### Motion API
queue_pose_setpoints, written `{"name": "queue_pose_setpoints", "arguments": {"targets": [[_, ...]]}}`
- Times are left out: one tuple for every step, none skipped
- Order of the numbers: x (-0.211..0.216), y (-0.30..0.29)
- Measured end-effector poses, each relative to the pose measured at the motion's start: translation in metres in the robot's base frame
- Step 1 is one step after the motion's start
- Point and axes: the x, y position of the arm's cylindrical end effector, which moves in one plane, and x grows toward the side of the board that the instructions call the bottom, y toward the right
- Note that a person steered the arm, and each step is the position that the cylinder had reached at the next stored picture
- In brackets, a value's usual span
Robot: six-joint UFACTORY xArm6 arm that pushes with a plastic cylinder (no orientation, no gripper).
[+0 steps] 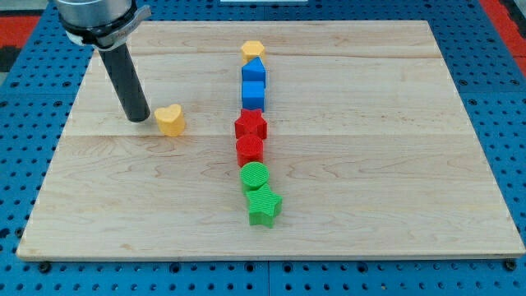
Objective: Separate the blue blocks
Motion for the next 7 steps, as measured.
{"name": "queue_pose_setpoints", "arguments": {"targets": [[0.001,0.068],[0.004,0.096],[0.01,0.12],[0.0,0.09],[-0.037,0.086],[-0.076,0.088],[-0.079,0.128]]}}
